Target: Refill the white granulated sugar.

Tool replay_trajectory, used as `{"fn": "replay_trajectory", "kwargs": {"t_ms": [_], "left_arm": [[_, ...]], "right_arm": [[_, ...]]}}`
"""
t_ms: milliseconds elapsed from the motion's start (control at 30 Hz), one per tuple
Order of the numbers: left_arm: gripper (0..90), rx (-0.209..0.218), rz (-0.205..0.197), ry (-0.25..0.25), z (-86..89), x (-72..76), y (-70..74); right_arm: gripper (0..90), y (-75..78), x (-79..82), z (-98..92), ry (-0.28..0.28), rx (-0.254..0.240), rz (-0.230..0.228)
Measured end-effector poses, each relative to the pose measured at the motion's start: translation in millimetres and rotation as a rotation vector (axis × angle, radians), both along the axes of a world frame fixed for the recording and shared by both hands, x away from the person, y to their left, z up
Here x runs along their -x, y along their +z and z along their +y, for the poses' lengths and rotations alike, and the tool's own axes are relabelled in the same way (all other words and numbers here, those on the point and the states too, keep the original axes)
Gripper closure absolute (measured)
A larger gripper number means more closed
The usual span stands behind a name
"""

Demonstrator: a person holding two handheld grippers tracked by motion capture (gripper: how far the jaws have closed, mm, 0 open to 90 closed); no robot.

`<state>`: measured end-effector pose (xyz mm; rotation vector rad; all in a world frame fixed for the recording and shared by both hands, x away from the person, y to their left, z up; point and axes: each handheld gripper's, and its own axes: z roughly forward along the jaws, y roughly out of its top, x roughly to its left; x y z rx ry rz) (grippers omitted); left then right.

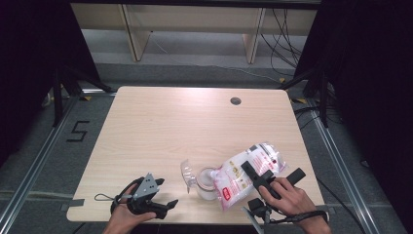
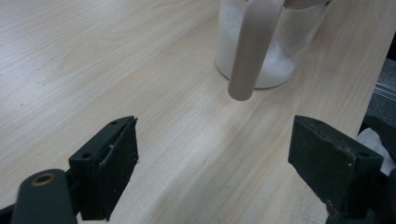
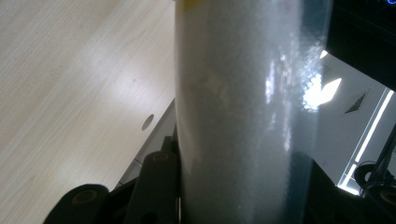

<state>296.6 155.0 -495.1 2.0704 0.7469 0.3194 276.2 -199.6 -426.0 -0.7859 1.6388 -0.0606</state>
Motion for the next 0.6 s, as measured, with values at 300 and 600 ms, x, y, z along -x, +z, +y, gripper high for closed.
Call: {"fn": "replay_trajectory", "kwargs": {"t_ms": [300,600], "left_arm": [[15.4,0.007,0.001,0.001,-0.3,0.2,-0.1],[15.4,0.006,0.001,0.001,-0.1,0.2,0.0]], "right_arm": [[70.3,1.8,0.5,1.2,-0.012,0.012,0.017],[70.6,0.2,0.0,-1.4,0.002,-0.018,0.011]]}}
